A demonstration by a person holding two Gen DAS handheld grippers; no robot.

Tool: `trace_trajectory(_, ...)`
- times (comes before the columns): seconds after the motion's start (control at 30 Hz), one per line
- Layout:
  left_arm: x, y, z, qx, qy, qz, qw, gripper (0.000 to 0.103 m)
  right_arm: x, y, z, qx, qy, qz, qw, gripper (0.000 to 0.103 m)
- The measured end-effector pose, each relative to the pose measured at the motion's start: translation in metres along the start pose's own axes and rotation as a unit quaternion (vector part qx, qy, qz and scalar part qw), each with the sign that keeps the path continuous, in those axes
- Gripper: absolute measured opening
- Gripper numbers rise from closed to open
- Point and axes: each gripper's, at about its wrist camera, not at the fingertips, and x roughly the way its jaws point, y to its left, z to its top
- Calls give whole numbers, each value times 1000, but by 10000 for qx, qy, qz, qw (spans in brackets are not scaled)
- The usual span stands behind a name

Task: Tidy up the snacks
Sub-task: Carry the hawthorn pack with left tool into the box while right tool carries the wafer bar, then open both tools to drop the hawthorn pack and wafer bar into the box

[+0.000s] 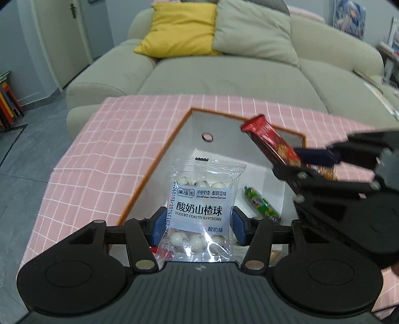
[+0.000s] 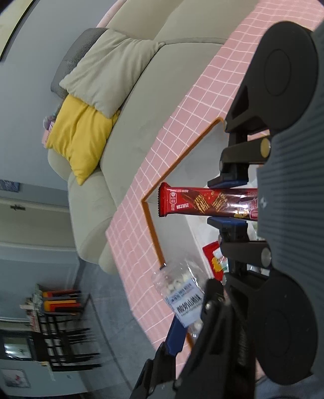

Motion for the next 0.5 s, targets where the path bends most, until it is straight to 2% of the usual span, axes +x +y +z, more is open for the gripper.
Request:
trace_trajectory(0.3,40,-5,-1,184,467,-6,9987,62,57,1,5,-689,482,-22,9965,20)
trace_trajectory(0.5,59,-7,-2,263,701,26,9972,63,85,1,-6,-973,876,-28,9914,20)
